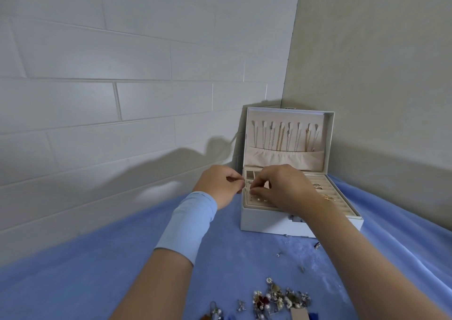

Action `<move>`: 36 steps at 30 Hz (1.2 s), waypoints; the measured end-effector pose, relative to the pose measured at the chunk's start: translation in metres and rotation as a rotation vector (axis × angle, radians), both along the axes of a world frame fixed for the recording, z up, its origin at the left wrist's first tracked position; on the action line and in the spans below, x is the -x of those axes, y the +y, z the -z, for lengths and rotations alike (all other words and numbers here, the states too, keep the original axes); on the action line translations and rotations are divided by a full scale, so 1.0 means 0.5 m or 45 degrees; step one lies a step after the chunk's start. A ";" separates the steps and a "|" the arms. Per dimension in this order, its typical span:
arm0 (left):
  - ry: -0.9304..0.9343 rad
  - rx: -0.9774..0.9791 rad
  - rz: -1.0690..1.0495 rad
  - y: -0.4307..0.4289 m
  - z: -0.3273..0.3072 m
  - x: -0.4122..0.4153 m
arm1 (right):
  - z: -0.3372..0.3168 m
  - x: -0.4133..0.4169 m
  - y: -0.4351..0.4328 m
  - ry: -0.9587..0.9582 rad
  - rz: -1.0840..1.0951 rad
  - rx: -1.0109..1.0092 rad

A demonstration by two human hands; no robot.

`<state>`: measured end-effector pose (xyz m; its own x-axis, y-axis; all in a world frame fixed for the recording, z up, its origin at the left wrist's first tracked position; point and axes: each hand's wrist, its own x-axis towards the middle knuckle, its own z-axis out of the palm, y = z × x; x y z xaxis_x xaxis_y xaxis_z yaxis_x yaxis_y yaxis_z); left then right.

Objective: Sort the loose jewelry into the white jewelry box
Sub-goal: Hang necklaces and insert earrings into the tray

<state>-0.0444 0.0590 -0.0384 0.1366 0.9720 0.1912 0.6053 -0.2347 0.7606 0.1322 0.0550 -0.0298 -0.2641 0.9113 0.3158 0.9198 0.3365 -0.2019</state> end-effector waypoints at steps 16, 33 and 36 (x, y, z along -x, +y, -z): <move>-0.555 0.087 0.018 -0.024 -0.012 -0.003 | -0.018 -0.002 0.001 0.382 -0.041 0.145; -0.387 0.037 0.288 -0.050 -0.023 -0.081 | -0.043 -0.096 -0.064 0.941 -0.144 0.323; -0.146 -0.127 0.210 -0.033 0.001 -0.086 | -0.026 -0.104 -0.055 0.818 0.002 0.273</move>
